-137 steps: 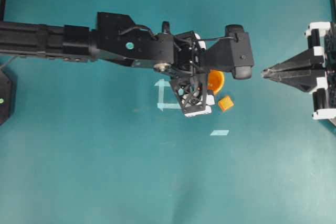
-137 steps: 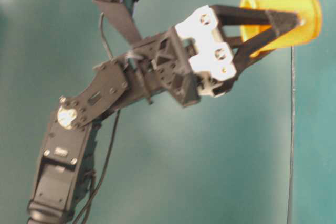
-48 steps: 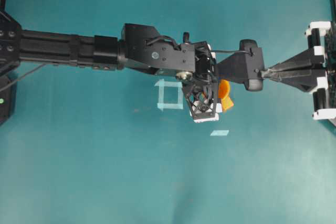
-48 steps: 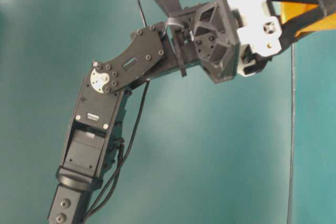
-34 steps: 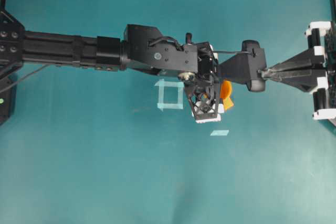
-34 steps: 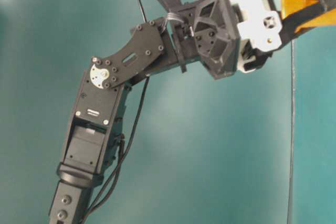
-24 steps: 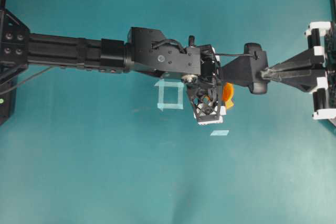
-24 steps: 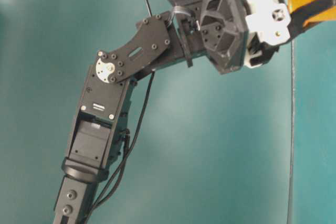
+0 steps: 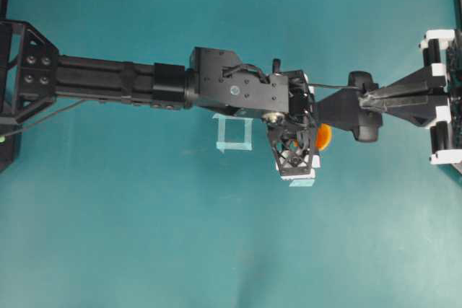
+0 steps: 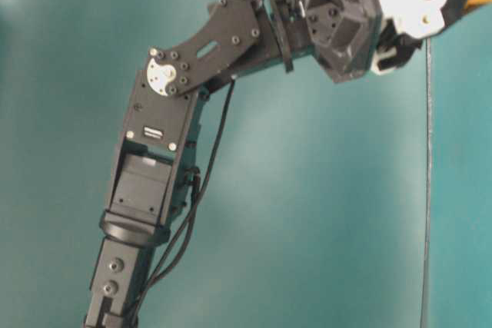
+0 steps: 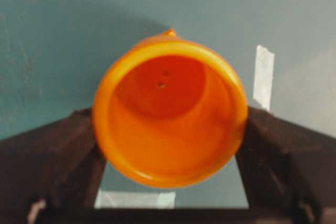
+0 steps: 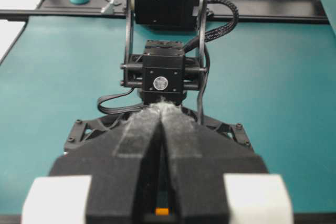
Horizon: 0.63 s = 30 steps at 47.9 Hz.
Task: Move the cup toward the block with left arm.
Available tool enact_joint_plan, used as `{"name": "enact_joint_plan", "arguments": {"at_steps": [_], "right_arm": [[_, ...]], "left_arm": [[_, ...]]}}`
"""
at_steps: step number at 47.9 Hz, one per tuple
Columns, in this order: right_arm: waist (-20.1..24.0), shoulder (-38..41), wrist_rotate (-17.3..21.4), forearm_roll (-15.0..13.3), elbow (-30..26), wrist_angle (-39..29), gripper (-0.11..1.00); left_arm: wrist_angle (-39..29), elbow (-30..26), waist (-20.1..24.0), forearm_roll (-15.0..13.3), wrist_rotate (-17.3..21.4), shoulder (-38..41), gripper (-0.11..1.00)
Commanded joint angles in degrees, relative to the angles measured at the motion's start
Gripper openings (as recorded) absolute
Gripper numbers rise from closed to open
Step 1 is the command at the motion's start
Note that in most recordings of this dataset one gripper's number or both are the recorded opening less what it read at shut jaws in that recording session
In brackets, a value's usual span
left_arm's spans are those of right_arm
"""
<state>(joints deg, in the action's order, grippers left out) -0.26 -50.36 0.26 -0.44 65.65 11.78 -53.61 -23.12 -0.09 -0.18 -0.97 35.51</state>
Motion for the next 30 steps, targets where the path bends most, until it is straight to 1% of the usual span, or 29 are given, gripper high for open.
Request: {"name": "enact_joint_plan", "arguments": {"at_steps": [1, 10, 30], "right_arm": [[-0.09, 0.00, -0.09, 0.00, -1.76, 0.70, 0.00], [-0.09, 0.00, -0.09, 0.09, -1.76, 0.53, 0.00], [-0.09, -0.09, -0.09, 0.09, -1.76, 0.53, 0.00]], "left_arm": [[-0.18, -2.72, -0.18, -0.09, 0.35, -1.23, 0.70], [-0.35, -3.96, -0.18, -0.09, 0.44, -0.62, 0.70], [-0.79, -3.96, 0.09, -0.18, 0.44, -0.35, 0.70]]}}
